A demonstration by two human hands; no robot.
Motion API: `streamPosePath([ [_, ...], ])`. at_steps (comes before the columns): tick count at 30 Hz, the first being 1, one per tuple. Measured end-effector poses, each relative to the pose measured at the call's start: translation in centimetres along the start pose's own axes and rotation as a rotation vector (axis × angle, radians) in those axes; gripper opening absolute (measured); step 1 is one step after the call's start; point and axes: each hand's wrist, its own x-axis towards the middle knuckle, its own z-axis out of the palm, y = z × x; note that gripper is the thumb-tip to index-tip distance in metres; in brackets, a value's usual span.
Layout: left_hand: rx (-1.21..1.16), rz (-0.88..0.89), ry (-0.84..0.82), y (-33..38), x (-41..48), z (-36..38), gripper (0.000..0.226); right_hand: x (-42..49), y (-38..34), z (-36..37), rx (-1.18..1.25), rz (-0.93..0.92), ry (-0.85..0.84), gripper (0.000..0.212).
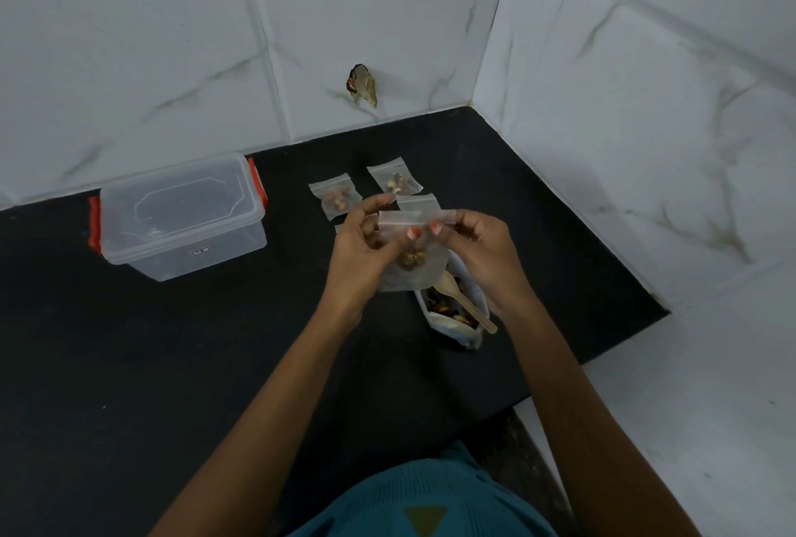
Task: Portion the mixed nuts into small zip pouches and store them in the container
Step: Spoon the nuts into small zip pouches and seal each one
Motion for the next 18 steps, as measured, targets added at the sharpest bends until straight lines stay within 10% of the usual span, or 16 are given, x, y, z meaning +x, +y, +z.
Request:
streamPosePath([
  [18,-0.041,-0.106,-0.020,0.28,0.36,-0.47,0.021,0.38,-0.12,0.60,0.007,0.005,0.108,0.011],
])
